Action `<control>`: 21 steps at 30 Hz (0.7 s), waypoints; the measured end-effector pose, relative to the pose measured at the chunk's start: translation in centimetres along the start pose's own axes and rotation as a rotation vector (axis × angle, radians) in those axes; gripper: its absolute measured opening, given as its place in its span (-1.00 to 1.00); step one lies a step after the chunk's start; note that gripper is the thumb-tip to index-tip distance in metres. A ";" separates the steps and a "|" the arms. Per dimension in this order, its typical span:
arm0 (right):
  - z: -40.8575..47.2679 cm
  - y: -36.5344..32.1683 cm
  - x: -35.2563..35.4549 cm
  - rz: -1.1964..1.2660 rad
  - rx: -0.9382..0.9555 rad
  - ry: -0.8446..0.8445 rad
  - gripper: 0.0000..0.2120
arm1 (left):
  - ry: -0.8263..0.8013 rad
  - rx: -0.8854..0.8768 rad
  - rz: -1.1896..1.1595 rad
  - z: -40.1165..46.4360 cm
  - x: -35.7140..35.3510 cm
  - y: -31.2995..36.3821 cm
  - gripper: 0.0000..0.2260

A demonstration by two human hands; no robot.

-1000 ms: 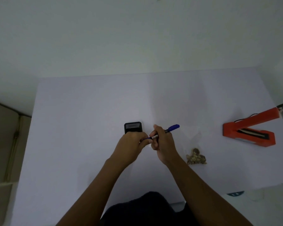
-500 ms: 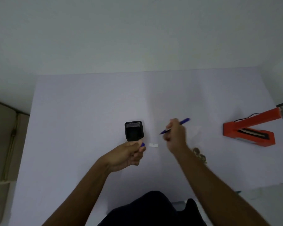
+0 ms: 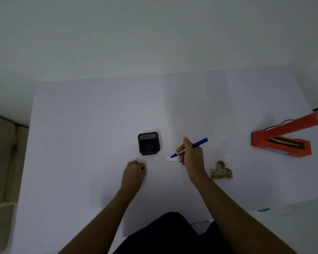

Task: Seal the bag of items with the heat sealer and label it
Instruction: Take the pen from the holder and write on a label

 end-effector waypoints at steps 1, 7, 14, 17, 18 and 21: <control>-0.1 0.7 0.1 -0.005 -0.016 0.003 -0.52 | 0.021 -0.021 0.033 0.1 -0.1 -0.1 -0.94; 0.2 3.1 0.5 -0.012 -0.055 0.003 -0.51 | 0.048 -0.083 0.084 0.0 -0.5 -0.1 -0.97; 1.5 5.7 1.1 0.029 -0.051 -0.016 -0.56 | 0.141 -0.194 0.134 -2.0 -0.2 1.6 -0.66; 1.8 7.6 2.1 0.049 -0.064 0.016 -0.60 | 0.156 -0.294 0.141 -2.5 -1.2 4.4 -0.69; 1.9 8.3 2.4 0.027 -0.070 0.008 -0.61 | 0.146 -0.304 0.144 -2.3 -1.7 5.3 -0.71; 2.1 9.9 3.4 -0.037 -0.064 -0.016 -0.65 | 0.073 -0.277 0.130 -1.3 -3.6 7.6 -0.71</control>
Point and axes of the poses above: each hand's wrist, its own z-axis towards the middle knuckle, its own x-axis out of the back of the hand, y = z × x, the point moved 8 cm from there along z, towards the middle knuckle, and after that the axes turned 9 degrees about x, right-handed, at the moved point
